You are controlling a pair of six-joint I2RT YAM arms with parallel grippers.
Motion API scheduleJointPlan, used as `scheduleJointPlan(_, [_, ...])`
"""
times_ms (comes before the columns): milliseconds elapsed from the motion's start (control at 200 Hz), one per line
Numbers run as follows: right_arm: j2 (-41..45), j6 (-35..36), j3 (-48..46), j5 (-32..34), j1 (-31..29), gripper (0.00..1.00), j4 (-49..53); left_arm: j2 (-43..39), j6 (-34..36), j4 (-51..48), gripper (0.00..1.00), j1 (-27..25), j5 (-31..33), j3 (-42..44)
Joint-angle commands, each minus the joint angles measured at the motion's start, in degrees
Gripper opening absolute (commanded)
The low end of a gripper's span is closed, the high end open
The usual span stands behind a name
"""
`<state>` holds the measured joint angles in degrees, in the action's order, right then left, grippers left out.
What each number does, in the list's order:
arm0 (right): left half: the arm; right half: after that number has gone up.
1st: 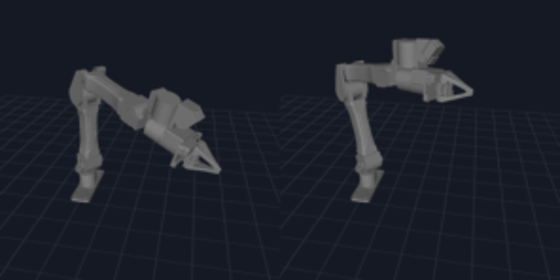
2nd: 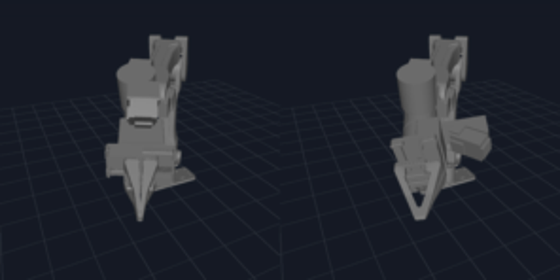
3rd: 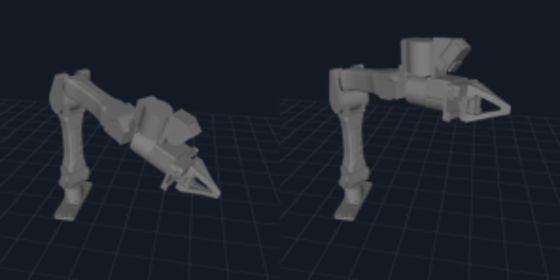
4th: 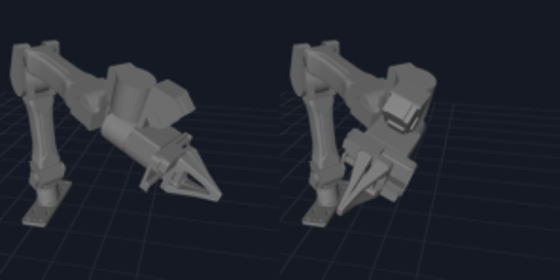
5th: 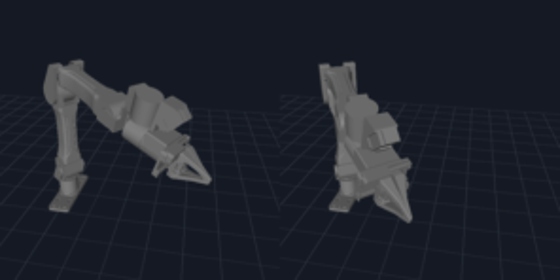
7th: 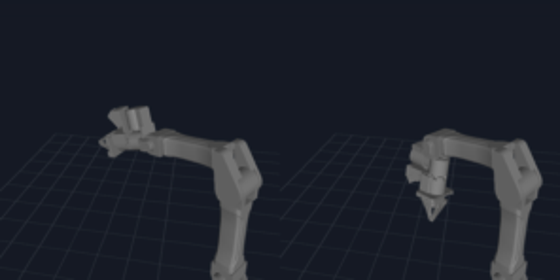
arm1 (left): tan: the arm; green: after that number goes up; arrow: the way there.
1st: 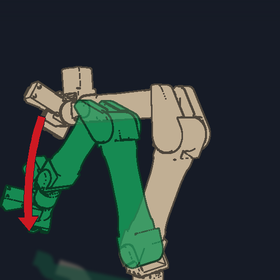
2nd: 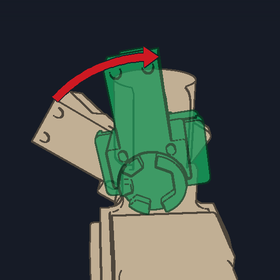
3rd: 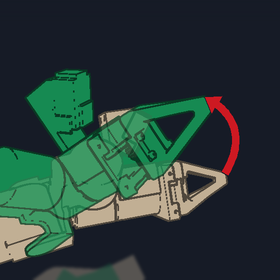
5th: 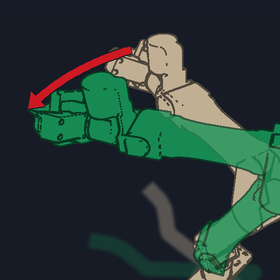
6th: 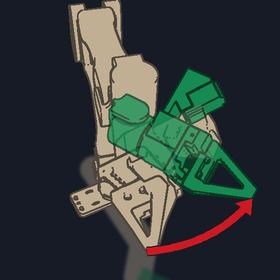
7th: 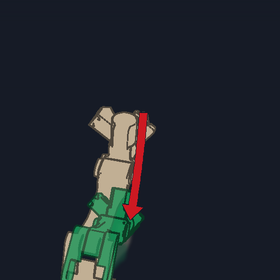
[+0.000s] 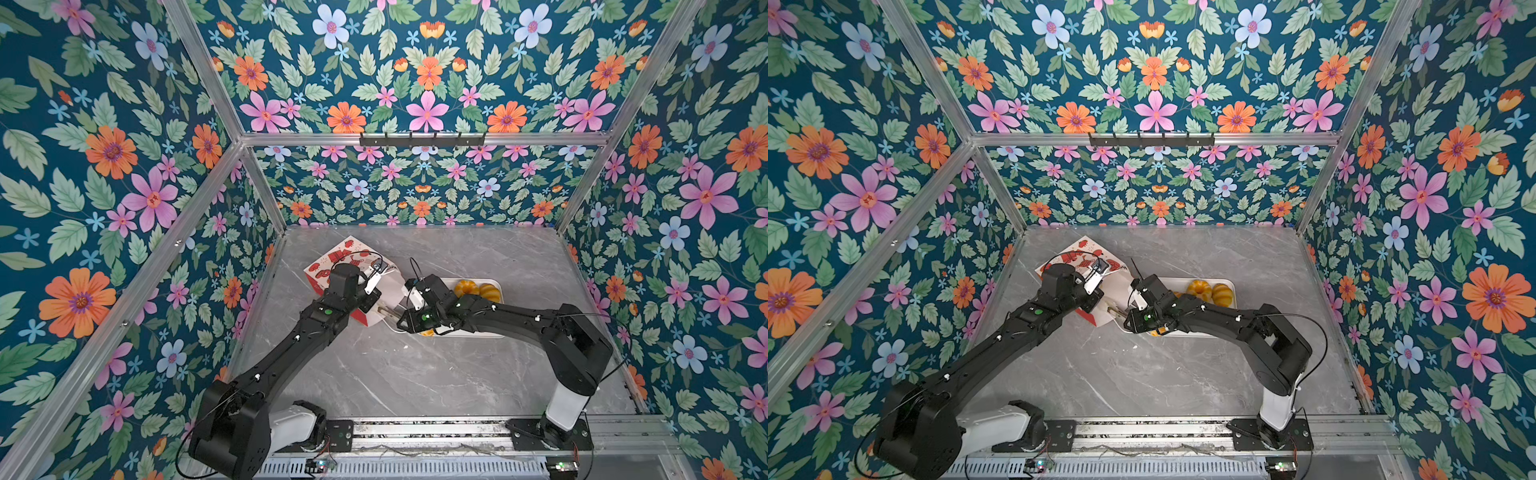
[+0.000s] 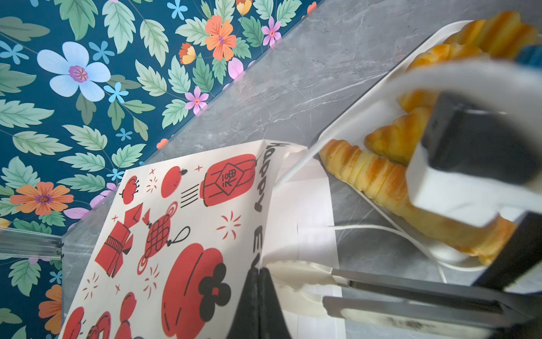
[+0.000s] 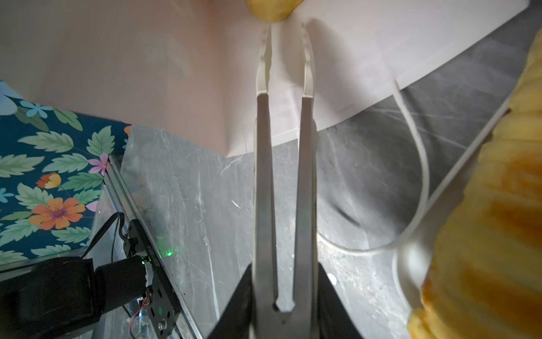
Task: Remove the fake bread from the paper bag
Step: 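Move the right tongs into the bag opening held by the left gripper, then close the right tongs on the remaining pastry inside the bag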
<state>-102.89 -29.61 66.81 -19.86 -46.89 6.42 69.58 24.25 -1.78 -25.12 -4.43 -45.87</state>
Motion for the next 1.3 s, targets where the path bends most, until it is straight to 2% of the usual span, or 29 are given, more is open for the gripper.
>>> scheduleJointPlan(0, [-0.9,-0.7,1.1,-2.4,0.2,0.30,-1.8,-0.5,-0.3,1.9,0.00,0.1,-0.6,0.4])
scheduleJointPlan(200, [-0.6,-2.2,0.9,-2.9,0.9,0.31,-3.3,-0.9,-0.4,2.2,0.00,0.1,-0.4,1.2])
scheduleJointPlan(420, [2.0,-3.9,-1.1,-0.6,0.9,0.31,-4.9,-0.9,-0.6,2.7,0.00,0.0,-0.6,1.3])
scheduleJointPlan(1295, [1.9,-9.1,-3.3,-1.2,4.2,0.30,-15.5,-0.7,-0.7,1.7,0.00,0.1,-0.7,0.3])
